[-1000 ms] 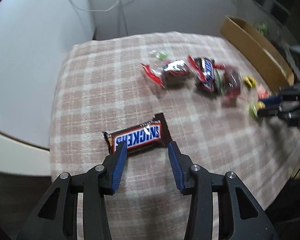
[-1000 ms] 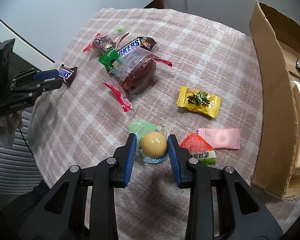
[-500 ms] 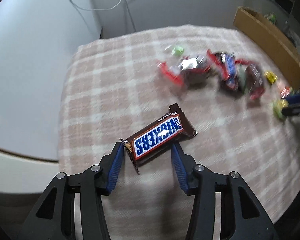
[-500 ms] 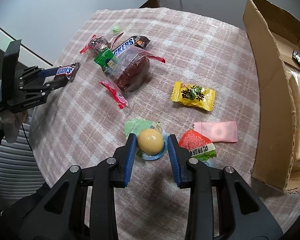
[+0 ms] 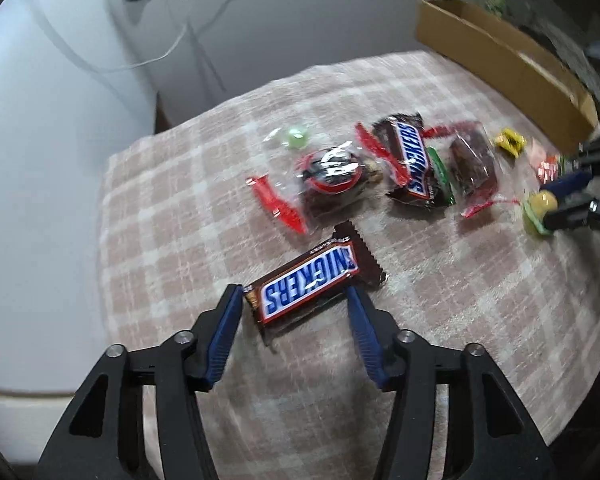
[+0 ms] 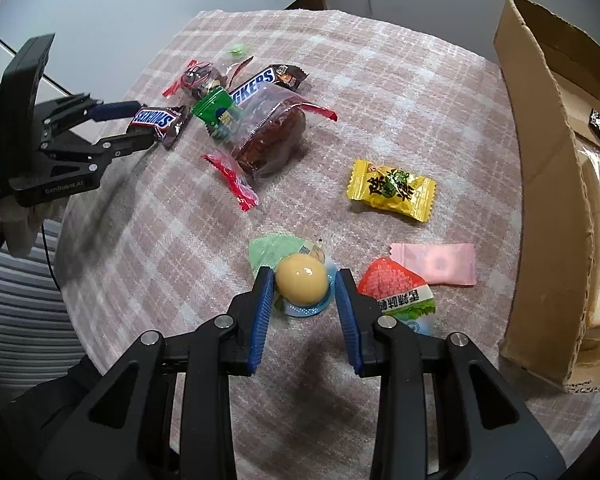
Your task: Organize snacks
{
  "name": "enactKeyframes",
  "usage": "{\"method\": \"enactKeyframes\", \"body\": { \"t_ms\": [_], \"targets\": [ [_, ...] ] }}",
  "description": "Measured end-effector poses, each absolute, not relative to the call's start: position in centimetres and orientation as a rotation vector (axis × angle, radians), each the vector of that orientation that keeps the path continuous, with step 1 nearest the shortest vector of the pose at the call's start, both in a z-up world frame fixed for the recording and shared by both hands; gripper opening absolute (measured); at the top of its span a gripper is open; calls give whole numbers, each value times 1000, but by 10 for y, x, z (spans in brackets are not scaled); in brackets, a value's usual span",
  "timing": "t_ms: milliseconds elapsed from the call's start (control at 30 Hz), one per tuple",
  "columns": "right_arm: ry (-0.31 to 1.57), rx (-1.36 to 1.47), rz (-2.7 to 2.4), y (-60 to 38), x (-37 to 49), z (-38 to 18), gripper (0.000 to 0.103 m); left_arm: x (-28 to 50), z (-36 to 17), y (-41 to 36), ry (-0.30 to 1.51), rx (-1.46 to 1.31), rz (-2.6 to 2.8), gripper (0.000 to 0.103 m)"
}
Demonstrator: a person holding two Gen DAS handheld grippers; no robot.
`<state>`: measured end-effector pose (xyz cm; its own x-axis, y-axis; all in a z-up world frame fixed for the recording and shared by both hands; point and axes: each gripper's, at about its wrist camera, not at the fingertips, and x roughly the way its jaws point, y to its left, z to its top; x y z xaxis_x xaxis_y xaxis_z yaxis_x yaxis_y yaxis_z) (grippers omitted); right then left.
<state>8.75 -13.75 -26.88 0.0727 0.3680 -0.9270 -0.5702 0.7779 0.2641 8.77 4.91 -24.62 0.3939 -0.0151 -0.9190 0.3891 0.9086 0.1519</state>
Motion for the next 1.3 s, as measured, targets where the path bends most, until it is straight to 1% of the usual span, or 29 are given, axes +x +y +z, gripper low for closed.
{"method": "enactKeyframes", "body": {
  "t_ms": [100, 133, 200, 233, 300, 400, 500, 600, 667, 700, 733, 833, 900, 933, 1000, 1033, 1067, 1200, 1300],
  "targets": [
    [1322, -191, 711, -136, 87, -268, 33, 92, -251, 38, 1160, 418, -334, 57],
    [1324, -187, 714, -136, 87, -268, 30, 95, -250, 35, 1163, 409, -347, 57],
    [1324, -186, 712, -137, 87, -268, 28, 98, -251, 40, 1174, 331, -378, 57],
    [1324, -188, 711, -137, 86, -268, 28, 100, -251, 41, 1176, 307, -380, 49],
    [1324, -185, 710, -137, 86, -268, 28, 100, -257, 43, 1205, 295, -379, 36],
    [1325, -173, 709, -137, 86, -267, 28, 96, -254, 47, 1199, 262, -385, 32],
    [1327, -166, 710, -137, 86, -267, 28, 89, -250, 47, 1196, 245, -410, 32],
    [1331, -159, 712, -139, 86, -268, 28, 80, -247, 39, 1186, 305, -395, 33],
    [1333, -155, 710, -139, 86, -268, 28, 81, -244, 29, 1181, 320, -393, 41],
    [1334, -154, 710, -140, 86, -268, 28, 82, -243, 25, 1179, 325, -396, 51],
    [1335, -151, 711, -140, 86, -268, 28, 84, -242, 20, 1171, 340, -402, 57],
    [1341, -139, 711, -140, 87, -268, 28, 90, -248, 3, 1154, 445, -418, 59],
    [1342, -133, 709, -141, 88, -268, 28, 95, -249, -2, 1159, 441, -437, 59],
    [1341, -133, 708, -141, 87, -268, 28, 99, -251, 3, 1165, 412, -444, 53],
    [1339, -132, 704, -141, 87, -268, 28, 108, -252, 6, 1179, 340, -442, 48],
    [1337, -130, 702, -141, 86, -268, 28, 108, -251, 7, 1175, 316, -440, 37],
    [1336, -129, 701, -141, 86, -267, 28, 107, -250, 7, 1166, 311, -439, 33],
    [1336, -126, 702, -141, 86, -268, 28, 99, -250, 12, 1163, 241, -429, 30],
    [1336, -119, 703, -142, 87, -268, 28, 90, -244, 20, 1175, 164, -475, 25]
  ]
}}
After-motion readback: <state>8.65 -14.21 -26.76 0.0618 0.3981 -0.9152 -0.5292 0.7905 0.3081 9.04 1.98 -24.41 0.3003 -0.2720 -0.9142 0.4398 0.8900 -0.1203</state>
